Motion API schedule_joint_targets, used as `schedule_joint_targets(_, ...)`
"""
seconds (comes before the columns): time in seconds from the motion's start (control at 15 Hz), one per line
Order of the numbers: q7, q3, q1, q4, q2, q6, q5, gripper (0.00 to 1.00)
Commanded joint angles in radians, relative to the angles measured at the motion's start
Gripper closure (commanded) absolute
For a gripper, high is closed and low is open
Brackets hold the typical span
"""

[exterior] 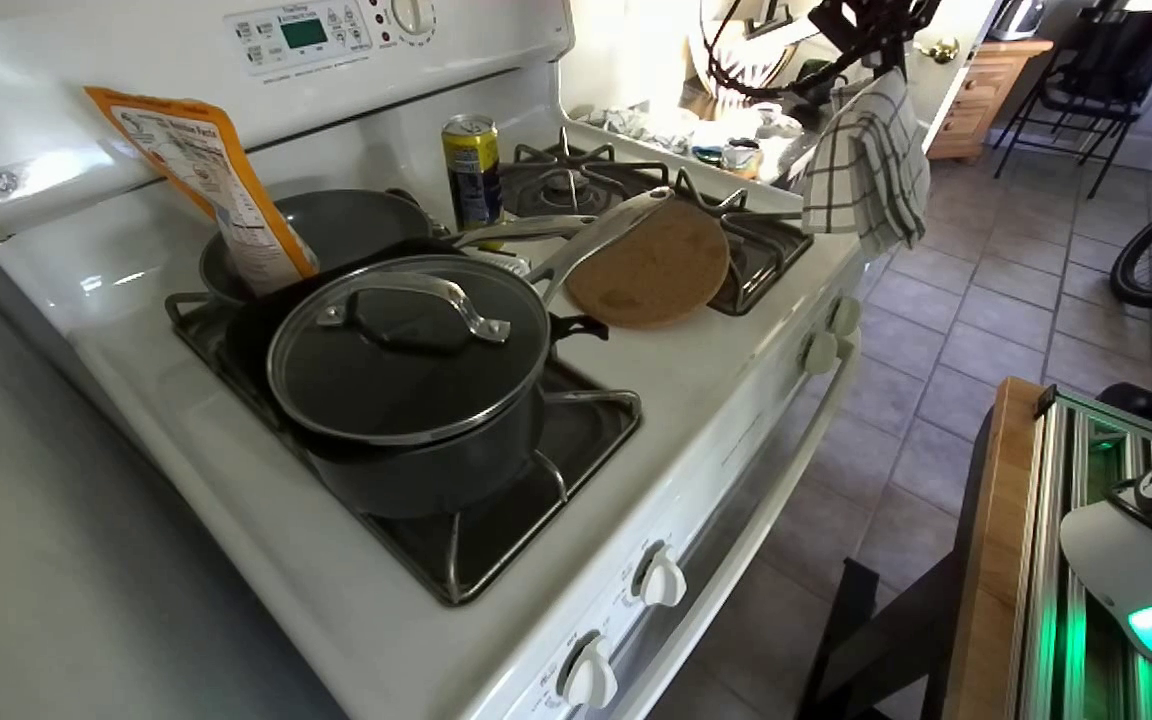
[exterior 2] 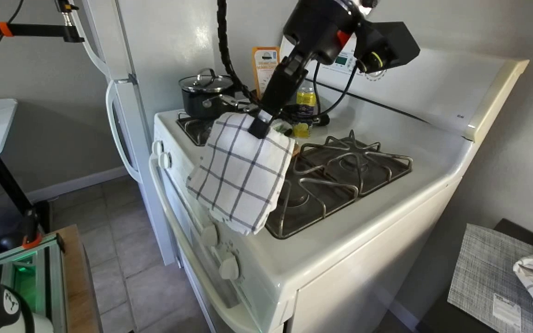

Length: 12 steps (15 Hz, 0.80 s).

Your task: Put the white towel on the front right side of the stove.

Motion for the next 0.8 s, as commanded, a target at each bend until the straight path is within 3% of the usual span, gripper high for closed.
schedule_joint_targets(0.0,0.142,0.04,-0.008,0.04,0.064,0.059,-0.011,0.98)
schedule_joint_targets(0.4,0.44,0.084,-0.01,0.053,0.125,0.135,0.036,0.98)
schedule_joint_targets(0.73,0.67,0.086,-0.026,0.056,0.154,0.298,0.085,0.98)
